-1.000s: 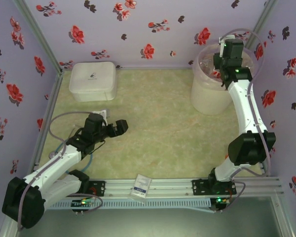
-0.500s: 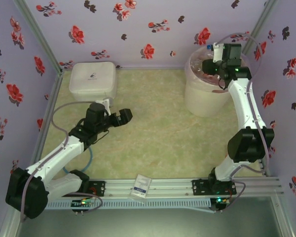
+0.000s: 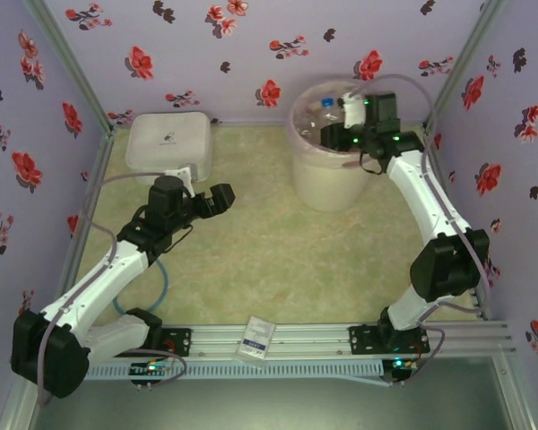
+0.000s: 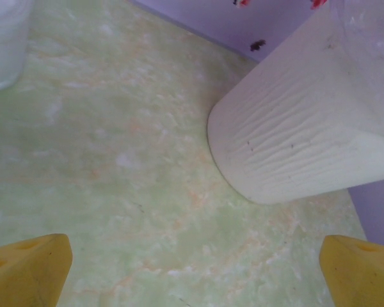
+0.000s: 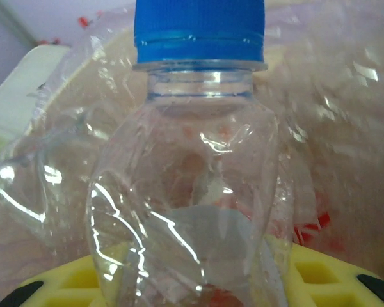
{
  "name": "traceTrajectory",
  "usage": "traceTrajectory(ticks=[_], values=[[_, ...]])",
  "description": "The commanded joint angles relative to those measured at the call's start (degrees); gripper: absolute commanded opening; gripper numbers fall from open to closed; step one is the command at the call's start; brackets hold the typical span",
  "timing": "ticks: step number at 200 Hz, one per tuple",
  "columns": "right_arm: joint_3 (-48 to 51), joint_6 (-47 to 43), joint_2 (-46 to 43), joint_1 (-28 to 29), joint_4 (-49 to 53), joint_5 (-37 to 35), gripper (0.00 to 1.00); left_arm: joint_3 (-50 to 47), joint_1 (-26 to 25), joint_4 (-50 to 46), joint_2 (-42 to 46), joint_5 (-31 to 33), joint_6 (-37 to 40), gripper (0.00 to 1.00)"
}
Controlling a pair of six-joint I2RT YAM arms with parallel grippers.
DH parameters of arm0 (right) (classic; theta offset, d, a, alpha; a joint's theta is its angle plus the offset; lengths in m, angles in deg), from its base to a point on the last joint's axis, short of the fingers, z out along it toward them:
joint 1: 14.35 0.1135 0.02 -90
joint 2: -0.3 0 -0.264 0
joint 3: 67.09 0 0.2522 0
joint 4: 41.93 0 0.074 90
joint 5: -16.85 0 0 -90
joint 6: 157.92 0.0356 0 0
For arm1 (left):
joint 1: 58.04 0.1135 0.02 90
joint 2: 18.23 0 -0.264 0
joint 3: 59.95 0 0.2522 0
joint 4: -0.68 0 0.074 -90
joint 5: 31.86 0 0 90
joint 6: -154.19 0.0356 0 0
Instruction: Put the plastic bottles in the bin
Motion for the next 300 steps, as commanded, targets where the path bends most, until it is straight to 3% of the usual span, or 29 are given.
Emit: traceTrajectory(ticks=[1,28,56,67,100,136,156,194,230,257,300], values=[[1.94,1.51,-1.23,5.54,4.02,1.78,0.16,1.34,1.95,-4.4,3.05,2.12,2.59,1.0],[0.27,0.54,-3.3,8.75,4.27,-2.76,0.22,1.33,4.12,-7.31,5.06,2.36,4.03,1.0],[-5.37,-3.97,-3.61,10.99,7.04,-10.01,0.4,2.18,5.64,-9.17,5.31,2.33,5.46,1.0],[-7.07,-5.44,-3.56,11.54,6.91,-12.12,0.52,2.52,5.84,-9.63,5.3,2.33,5.99,1.0],[-12.45,-7.82,-4.03,12.01,6.9,-14.5,0.76,4.03,6.51,-11.5,5.16,2.33,7.65,1.0],[-18.55,-9.05,-4.44,12.09,8.91,-13.2,0.81,6.01,7.66,-13.66,4.74,2.36,9.71,1.0],[-16.95,-9.9,-7.42,12.01,7.09,-17.8,0.81,6.45,8.81,-14.93,4.97,2.87,10.59,1.0],[-0.42,-9.2,-18.41,10.95,-2.18,-32.82,0.82,5.25,11.63,-17.96,6.18,8.86,13.97,1.0],[18.76,0.31,-30.69,4.28,-10.12,-37.72,0.87,2.15,13.42,-18.11,7.14,18.02,17.72,1.0],[32.4,1.91,-38.25,2.26,-14.15,-41.53,0.99,-3.79,14.06,-12.16,7.89,26.72,19.6,1.0],[47.22,4.19,-42.88,1.23,-18.14,-44.91,0.99,-12.78,17.92,3.57,5.84,30.54,24.59,1.0]])
